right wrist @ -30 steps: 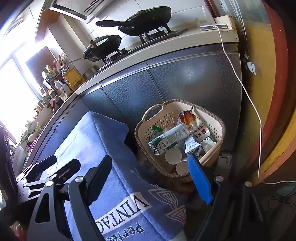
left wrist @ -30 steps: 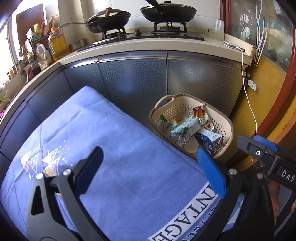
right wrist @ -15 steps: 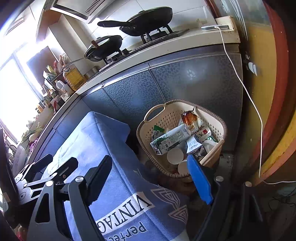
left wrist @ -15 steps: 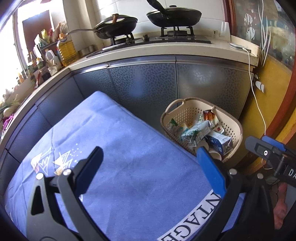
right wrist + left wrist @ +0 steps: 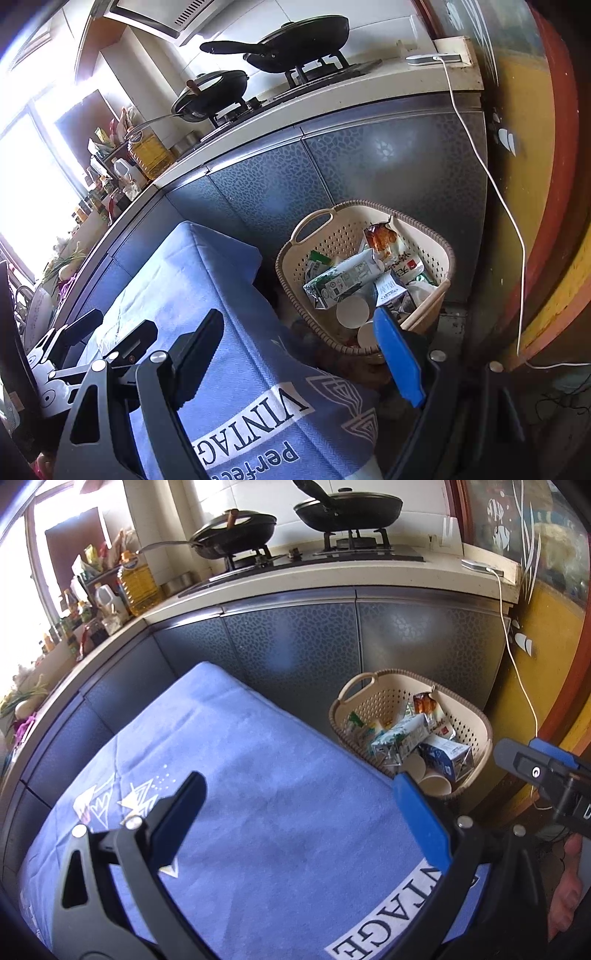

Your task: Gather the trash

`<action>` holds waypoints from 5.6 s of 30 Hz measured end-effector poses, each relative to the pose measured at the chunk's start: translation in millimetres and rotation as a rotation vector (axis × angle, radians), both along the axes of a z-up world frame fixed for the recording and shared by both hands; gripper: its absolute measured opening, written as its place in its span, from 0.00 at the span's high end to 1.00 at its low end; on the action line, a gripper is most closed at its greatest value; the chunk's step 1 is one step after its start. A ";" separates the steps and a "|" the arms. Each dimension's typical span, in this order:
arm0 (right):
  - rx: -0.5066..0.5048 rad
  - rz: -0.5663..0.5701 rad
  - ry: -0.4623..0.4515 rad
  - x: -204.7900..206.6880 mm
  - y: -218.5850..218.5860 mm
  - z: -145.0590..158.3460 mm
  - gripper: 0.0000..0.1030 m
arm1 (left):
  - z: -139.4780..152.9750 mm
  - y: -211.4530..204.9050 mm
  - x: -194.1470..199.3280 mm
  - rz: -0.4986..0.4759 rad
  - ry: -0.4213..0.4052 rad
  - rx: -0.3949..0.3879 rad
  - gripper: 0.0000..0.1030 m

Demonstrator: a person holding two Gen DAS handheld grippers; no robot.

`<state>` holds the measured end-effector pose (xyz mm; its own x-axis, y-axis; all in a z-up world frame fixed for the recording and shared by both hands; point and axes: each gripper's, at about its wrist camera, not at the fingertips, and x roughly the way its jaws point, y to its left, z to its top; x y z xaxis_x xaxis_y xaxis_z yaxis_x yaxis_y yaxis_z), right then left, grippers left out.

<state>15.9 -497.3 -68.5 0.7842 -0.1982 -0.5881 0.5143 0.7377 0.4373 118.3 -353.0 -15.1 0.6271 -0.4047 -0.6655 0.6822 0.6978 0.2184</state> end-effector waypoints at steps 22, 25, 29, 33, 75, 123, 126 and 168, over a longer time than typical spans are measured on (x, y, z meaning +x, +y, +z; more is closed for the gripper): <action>-0.001 0.002 0.000 1.1 2.7 0.5 0.20 | 2.6 6.7 -2.5 0.015 0.008 -0.008 0.06; -0.002 0.001 -0.001 1.2 4.0 0.9 0.20 | 2.5 7.5 -2.4 0.019 0.010 -0.005 0.06; -0.001 0.000 -0.002 0.9 4.6 1.1 0.20 | 1.1 8.5 -0.9 0.020 0.036 0.000 0.06; -0.001 0.001 -0.001 1.0 4.8 1.2 0.20 | -1.7 7.6 -0.2 0.025 0.044 0.013 0.06; 0.003 0.003 0.003 1.9 0.2 -2.9 0.20 | -6.0 4.1 -3.3 0.035 0.040 0.047 0.06; 0.001 0.010 0.012 3.0 2.4 -1.3 0.20 | -14.1 4.1 -7.8 0.015 0.069 0.059 0.06; -0.003 0.014 0.013 5.2 3.9 -1.5 0.20 | -15.7 4.7 -7.9 0.012 0.076 0.058 0.06; -0.067 -0.011 -0.019 -1.9 11.1 18.6 0.20 | 12.9 22.7 -16.1 -0.003 0.025 -0.103 0.06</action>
<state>14.0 -486.2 -49.9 0.7925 -0.2447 -0.5585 0.5145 0.7600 0.3970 102.2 -330.3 -2.1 0.6093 -0.4739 -0.6358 0.6887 0.7136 0.1281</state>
